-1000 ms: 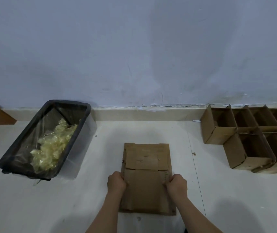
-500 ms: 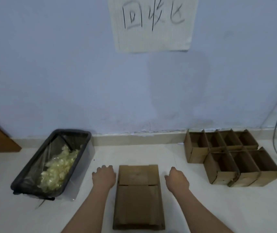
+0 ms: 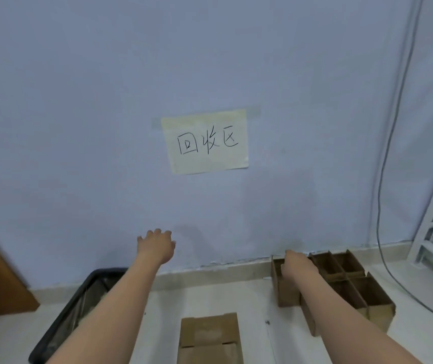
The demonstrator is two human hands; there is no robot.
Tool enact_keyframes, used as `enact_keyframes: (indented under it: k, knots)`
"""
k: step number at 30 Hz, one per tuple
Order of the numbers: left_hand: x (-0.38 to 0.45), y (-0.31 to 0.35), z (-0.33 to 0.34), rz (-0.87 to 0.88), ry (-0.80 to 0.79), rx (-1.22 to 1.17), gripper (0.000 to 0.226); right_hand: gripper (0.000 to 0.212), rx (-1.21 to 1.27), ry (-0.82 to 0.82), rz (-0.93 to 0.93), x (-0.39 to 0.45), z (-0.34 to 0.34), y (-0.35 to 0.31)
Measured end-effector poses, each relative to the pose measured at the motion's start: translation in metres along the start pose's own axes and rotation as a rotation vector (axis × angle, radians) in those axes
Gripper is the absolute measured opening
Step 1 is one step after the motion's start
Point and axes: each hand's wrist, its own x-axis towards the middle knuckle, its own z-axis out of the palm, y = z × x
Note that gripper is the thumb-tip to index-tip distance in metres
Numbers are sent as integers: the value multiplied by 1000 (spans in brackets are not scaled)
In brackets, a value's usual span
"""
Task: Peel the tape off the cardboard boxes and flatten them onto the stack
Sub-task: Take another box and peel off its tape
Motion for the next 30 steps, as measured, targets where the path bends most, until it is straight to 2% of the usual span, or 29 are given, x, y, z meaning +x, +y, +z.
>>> enact_keyframes:
  k: [9, 14, 18, 24, 30]
  knots:
    - [19, 144, 30, 199, -152, -113, 51, 31, 21, -33, -27, 36, 14, 28]
    - [57, 221, 82, 283, -216, -170, 49, 38, -13, -73, -11, 90, 47, 40]
    - [80, 274, 143, 368, -309, -224, 48, 34, -61, -131, -35, 132, 86, 46]
    - [103, 308, 210, 469, -404, -246, 62, 35, -101, -285, -67, 184, 141, 47]
    - [123, 307, 241, 529, -418, -202, 72, 32, -161, -300, -36, 206, 164, 61]
